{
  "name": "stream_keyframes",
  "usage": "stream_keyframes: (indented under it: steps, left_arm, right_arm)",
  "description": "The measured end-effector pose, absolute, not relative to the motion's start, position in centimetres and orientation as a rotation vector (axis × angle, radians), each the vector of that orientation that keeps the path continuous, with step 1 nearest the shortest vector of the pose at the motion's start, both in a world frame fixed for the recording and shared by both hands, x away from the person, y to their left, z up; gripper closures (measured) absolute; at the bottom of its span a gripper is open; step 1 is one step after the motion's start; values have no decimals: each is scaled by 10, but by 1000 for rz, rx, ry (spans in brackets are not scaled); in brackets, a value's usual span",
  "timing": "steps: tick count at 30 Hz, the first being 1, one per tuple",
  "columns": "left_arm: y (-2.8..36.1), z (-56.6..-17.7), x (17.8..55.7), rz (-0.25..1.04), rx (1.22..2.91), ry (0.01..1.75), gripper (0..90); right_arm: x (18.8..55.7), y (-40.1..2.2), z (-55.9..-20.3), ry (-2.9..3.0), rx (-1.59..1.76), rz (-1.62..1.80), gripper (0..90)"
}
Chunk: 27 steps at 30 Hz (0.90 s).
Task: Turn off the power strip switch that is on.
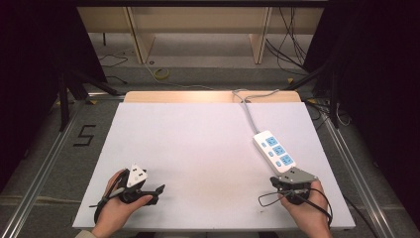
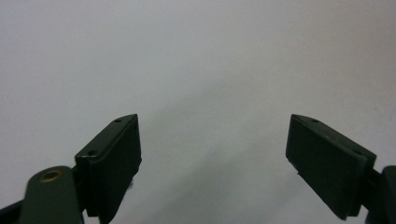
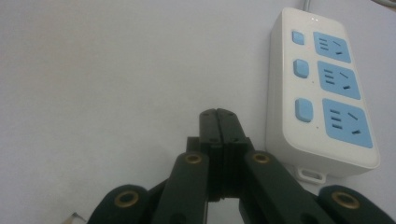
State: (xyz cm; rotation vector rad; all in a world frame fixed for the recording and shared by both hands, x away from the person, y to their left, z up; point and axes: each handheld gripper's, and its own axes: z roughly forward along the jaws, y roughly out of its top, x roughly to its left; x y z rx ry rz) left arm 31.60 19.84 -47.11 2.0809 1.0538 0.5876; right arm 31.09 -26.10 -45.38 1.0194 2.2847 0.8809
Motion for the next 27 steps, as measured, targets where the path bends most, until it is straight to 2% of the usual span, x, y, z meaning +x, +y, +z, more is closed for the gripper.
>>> stream_keyframes:
  steps: [27]
  left_arm:
    - [194,-471,317,580,2084,1042,183]
  right_arm:
    - [322,-267,-441,2245,1101,890,900]
